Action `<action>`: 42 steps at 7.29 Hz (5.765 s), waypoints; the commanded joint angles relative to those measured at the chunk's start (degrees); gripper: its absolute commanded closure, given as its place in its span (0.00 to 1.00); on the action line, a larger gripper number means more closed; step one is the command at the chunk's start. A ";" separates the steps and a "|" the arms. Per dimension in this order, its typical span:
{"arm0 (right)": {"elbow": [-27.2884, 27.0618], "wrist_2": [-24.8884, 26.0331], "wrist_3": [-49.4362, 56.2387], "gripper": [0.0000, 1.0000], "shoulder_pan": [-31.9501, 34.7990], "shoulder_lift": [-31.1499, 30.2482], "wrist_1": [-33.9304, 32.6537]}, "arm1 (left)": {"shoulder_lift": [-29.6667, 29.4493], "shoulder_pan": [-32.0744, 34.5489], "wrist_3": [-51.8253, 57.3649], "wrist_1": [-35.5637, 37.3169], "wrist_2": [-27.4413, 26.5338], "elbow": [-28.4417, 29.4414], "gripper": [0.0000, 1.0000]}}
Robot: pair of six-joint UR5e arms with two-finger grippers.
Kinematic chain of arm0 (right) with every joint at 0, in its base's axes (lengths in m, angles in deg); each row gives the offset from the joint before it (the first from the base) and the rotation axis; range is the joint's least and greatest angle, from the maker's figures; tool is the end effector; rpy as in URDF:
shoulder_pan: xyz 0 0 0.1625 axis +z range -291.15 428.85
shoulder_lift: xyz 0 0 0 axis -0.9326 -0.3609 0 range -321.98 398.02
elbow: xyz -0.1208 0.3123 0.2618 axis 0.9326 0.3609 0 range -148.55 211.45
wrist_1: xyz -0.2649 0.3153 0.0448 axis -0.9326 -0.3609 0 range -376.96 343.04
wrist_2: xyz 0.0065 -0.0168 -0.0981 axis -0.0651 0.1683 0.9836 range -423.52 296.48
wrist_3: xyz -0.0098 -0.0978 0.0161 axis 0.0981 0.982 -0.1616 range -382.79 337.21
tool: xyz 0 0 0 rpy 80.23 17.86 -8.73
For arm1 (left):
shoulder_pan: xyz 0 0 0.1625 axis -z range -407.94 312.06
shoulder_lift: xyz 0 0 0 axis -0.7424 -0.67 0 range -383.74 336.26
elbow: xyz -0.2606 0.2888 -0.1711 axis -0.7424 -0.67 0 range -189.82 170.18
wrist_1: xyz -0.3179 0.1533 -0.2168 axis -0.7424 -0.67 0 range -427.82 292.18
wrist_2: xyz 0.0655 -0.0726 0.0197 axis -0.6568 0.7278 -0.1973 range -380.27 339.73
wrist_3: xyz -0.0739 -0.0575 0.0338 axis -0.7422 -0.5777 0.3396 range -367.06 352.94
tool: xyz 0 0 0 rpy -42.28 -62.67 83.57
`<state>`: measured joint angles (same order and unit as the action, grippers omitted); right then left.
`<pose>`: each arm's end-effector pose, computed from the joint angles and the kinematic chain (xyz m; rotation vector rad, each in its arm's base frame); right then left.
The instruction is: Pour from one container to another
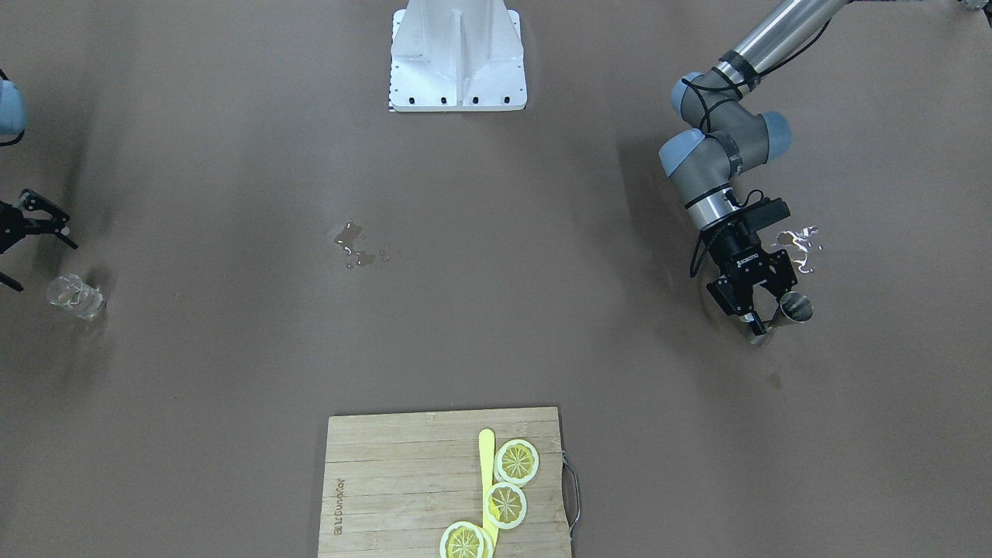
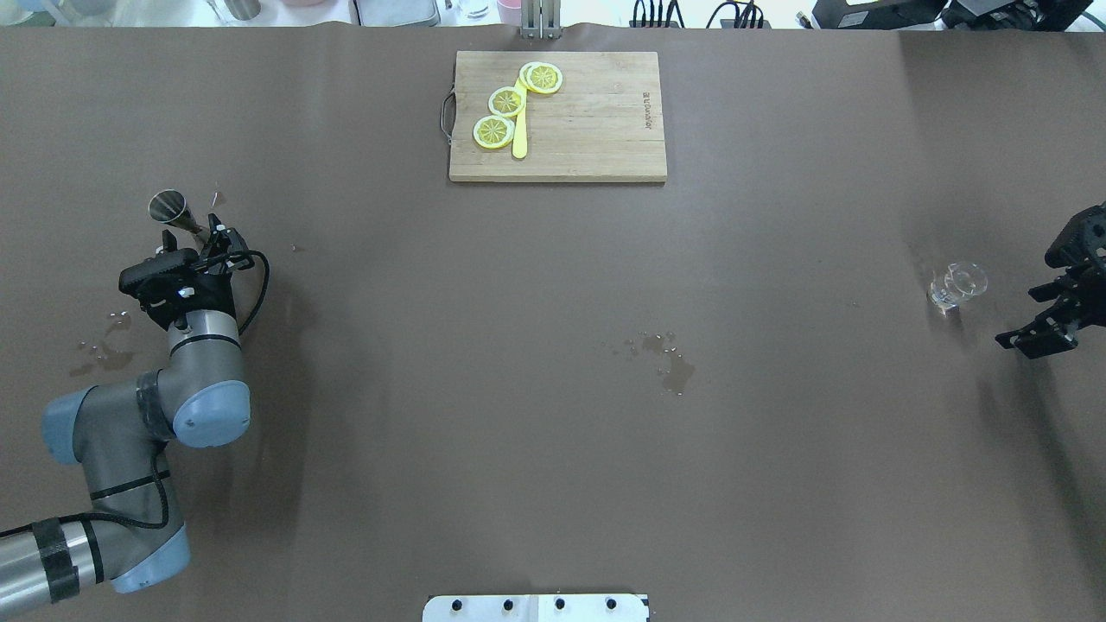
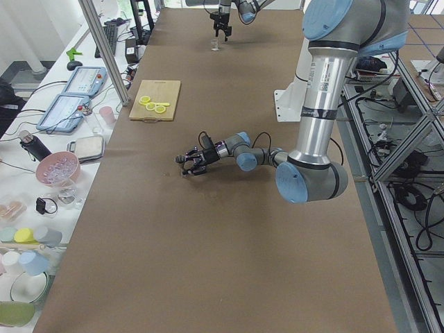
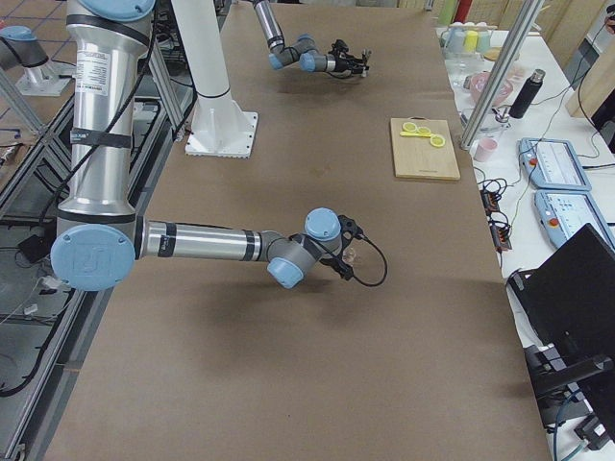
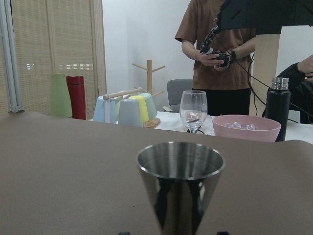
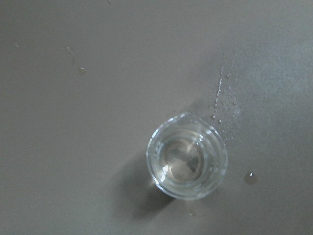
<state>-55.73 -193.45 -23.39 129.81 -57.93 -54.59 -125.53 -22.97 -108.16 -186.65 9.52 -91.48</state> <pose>-0.1668 -0.4432 0.6315 0.5470 -0.8444 -0.7193 0.4413 -0.4477 0.5435 1.1101 0.3950 -0.8528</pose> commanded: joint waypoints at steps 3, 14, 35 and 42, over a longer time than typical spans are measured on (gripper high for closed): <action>1.57 -0.67 0.08 0.00 0.03 0.68 5.28 | 0.01 0.00 -0.06 0.00 -0.09 0.10 0.44; 14.23 0.91 -10.90 0.00 -0.32 9.12 17.50 | 0.01 0.09 -0.06 0.00 -0.09 0.10 0.58; 5.62 21.30 -35.87 0.06 -9.02 3.14 17.06 | 5.54 -1.30 2.56 0.53 0.44 -18.94 1.00; 5.36 21.21 -35.43 0.50 -9.63 2.00 17.41 | 5.37 -2.99 43.63 -16.64 8.93 -24.77 1.00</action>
<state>-50.27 -172.01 -58.94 120.12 -55.53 -37.41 -120.15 -26.02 -73.79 -197.11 14.92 -116.14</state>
